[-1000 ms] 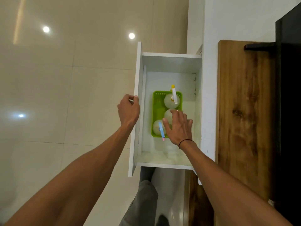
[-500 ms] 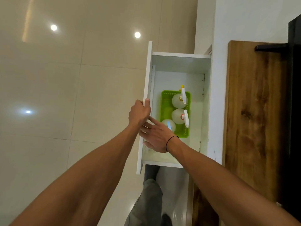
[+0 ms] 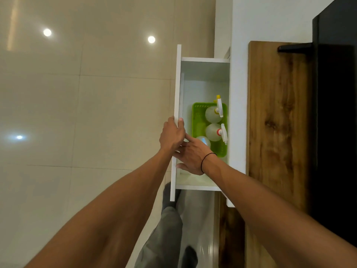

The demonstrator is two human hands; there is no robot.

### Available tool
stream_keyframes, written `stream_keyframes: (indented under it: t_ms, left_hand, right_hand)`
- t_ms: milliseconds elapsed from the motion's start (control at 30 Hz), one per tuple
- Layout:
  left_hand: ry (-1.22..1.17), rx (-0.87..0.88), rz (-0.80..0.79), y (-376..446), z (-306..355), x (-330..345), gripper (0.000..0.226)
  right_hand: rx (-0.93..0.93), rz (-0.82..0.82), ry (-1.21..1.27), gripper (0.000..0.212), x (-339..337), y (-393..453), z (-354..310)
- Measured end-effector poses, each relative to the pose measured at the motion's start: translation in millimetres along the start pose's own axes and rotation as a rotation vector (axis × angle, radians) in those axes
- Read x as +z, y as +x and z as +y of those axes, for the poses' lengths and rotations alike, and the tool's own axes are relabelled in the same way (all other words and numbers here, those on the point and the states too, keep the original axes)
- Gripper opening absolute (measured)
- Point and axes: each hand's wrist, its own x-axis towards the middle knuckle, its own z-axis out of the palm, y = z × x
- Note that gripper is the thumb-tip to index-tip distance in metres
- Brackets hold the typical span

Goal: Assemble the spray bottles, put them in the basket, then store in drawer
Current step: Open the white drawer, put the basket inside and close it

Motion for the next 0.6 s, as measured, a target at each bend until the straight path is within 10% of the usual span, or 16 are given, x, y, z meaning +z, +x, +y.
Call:
stream_keyframes:
  t_ms: [600]
  left_hand:
    - [-0.093, 0.167, -0.216, -39.9, 39.1, 88.9, 0.062]
  right_hand:
    - [0.225, -0.175, 0.046, 0.075, 43.9, -92.2, 25.0]
